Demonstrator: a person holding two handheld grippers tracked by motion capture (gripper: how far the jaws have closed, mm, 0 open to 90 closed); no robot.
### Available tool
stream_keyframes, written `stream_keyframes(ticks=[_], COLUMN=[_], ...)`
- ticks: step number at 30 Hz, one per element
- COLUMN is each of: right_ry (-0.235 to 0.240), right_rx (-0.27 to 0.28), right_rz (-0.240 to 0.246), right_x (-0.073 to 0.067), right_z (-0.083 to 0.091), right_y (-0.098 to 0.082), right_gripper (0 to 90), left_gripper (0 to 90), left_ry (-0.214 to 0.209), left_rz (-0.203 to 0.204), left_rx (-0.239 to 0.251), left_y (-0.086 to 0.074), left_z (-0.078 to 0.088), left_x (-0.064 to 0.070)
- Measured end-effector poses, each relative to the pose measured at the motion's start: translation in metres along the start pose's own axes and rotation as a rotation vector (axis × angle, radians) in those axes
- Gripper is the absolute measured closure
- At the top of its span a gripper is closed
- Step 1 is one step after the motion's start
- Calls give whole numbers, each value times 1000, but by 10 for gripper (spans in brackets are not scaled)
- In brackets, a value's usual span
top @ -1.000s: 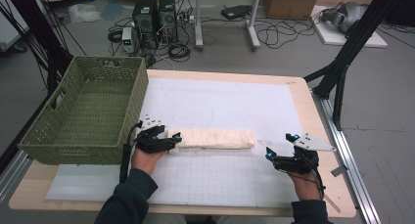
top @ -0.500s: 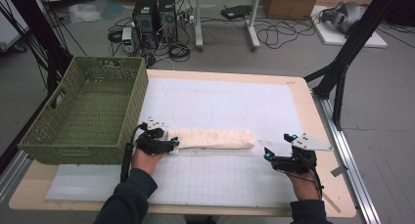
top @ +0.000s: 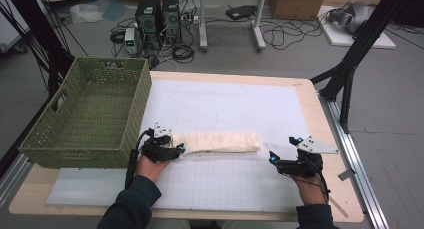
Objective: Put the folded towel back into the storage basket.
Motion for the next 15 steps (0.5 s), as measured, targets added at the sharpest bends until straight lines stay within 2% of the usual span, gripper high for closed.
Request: stream_keyframes(ticks=[3,5,7,9,15], right_ry=[0,2,0,2,6], right_rx=[-1,-3,-1,-2,-3], right_rz=[0,-5,1,-2,-4], right_x=[0,-1,-1,-1,-1], right_z=[0,-1,0,0,-2], right_y=[0,0,0,0,1], right_gripper=[110,110,110,110,111], left_gripper=[571,681,741,777,812], left_ry=[-23,-33,-28,-23,-33], left_rz=[-2,-29,-50,-62,-37], left_rx=[19,32,41,39,50], left_y=[-2,-2,-3,-2,-3], left_z=[1,2,2,3,4], left_x=[3,6,9,10,8])
Point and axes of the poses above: each handheld gripper's, and its own axes: z roughly backward along the jaws, y roughly out of its top, x roughly to its right, the point moved 1 cm from there along -z, roughly forward along the jaws, and after that the axes turned 6 degrees about y, right-handed, at the moved point
